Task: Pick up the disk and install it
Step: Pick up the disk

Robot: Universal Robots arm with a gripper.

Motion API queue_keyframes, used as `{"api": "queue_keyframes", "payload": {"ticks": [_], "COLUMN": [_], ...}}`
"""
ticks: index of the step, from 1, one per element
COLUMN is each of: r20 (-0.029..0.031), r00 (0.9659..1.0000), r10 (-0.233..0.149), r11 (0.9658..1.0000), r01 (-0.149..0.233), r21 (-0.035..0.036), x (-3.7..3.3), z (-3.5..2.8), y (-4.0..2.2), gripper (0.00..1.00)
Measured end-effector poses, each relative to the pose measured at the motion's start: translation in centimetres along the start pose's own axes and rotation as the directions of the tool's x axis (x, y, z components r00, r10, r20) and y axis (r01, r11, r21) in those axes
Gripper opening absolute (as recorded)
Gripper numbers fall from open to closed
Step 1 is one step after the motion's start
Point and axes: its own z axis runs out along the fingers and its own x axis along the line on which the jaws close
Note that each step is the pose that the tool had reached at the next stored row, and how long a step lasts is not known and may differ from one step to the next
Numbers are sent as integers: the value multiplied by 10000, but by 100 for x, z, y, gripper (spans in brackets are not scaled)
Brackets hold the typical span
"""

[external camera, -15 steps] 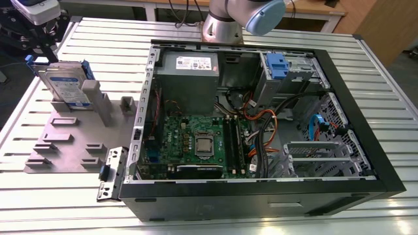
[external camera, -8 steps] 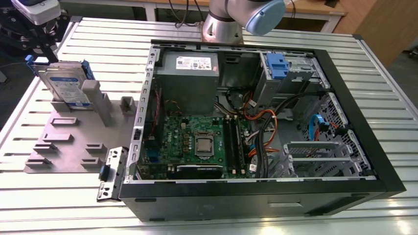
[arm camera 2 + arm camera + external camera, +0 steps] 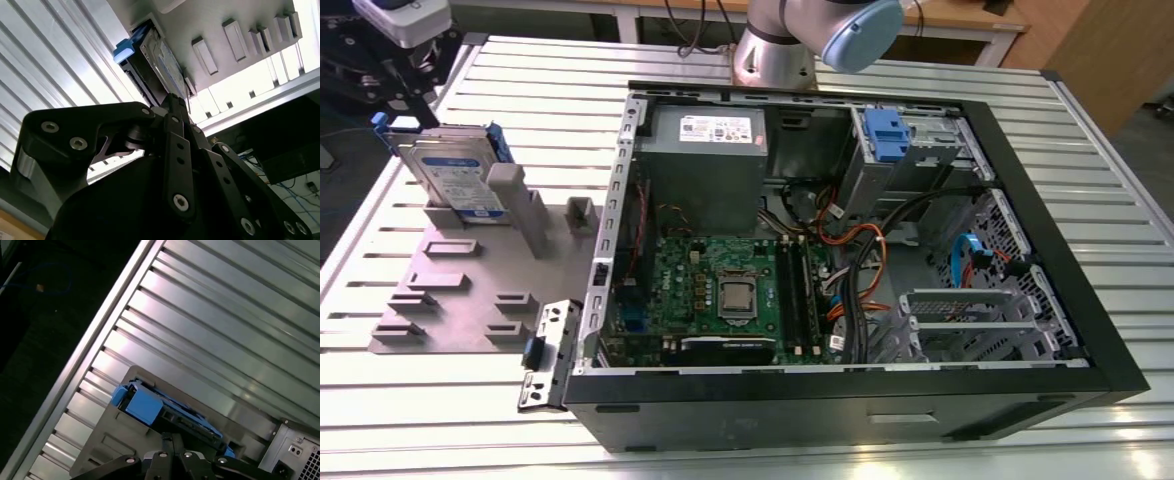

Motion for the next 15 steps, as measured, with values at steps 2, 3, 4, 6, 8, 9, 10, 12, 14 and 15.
{"api": "queue_keyframes", "payload": {"ticks": [2, 3, 4, 6, 8, 9, 10, 12, 14, 15], "r20": [-16, -25, -33, -47, -63, -70, -76, -87, -95, -98], "r00": [9993, 9985, 9974, 9941, 9896, 9868, 9840, 9779, 9712, 9676], "r10": [-364, -543, -724, -1081, -1434, -1617, -1778, -2087, -2380, -2521], "r11": [9993, 9985, 9974, 9941, 9897, 9868, 9841, 9780, 9712, 9677], "r01": [364, 543, 724, 1081, 1433, 1616, 1778, 2086, 2380, 2520], "r21": [-9, -14, -19, -29, -40, -46, -52, -65, -79, -87], "x": [0, 0, 0, 0, 1, 1, 1, 1, 1, 1], "z": [3, 5, 6, 10, 13, 14, 15, 17, 19, 19], "y": [0, 0, 0, 0, 0, -1, -1, -1, -1, -1], "gripper": [11, 11, 11, 11, 11, 11, 11, 11, 11, 11]}}
